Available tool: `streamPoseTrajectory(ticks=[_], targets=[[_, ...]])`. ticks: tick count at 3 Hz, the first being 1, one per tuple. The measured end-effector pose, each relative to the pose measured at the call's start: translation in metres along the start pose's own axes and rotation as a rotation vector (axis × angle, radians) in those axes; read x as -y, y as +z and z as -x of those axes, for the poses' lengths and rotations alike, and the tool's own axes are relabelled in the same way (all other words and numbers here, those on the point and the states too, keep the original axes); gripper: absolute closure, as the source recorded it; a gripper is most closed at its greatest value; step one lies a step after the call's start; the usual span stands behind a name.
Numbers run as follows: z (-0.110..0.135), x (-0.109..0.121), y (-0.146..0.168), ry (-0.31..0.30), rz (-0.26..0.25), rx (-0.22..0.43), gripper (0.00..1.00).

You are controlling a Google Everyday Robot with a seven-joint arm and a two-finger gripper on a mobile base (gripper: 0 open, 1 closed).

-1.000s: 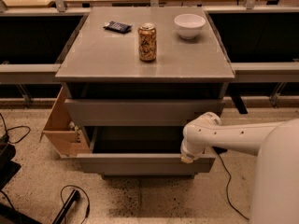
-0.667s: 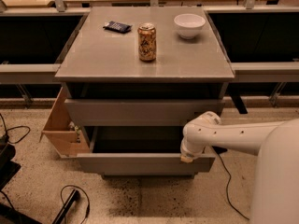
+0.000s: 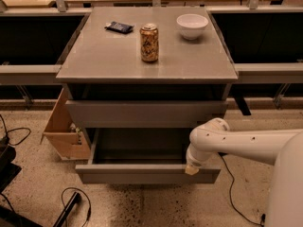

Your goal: Open middle drawer

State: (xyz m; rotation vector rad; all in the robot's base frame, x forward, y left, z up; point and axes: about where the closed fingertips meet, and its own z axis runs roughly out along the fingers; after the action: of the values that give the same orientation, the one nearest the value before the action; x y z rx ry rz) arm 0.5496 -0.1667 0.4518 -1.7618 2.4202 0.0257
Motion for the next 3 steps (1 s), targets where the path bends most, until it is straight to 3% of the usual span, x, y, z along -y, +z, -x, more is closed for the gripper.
streamPoseTrajectory(ticks=[1, 2, 3], targets=[[-0.022, -0.028, 0.001, -0.014, 0.073, -0.003, 1.0], [-0.022, -0.028, -0.001, -0.014, 0.073, -0.003, 1.0], [-0.04, -0.052, -0.003, -0.02, 0.13, -0.004, 1.0]])
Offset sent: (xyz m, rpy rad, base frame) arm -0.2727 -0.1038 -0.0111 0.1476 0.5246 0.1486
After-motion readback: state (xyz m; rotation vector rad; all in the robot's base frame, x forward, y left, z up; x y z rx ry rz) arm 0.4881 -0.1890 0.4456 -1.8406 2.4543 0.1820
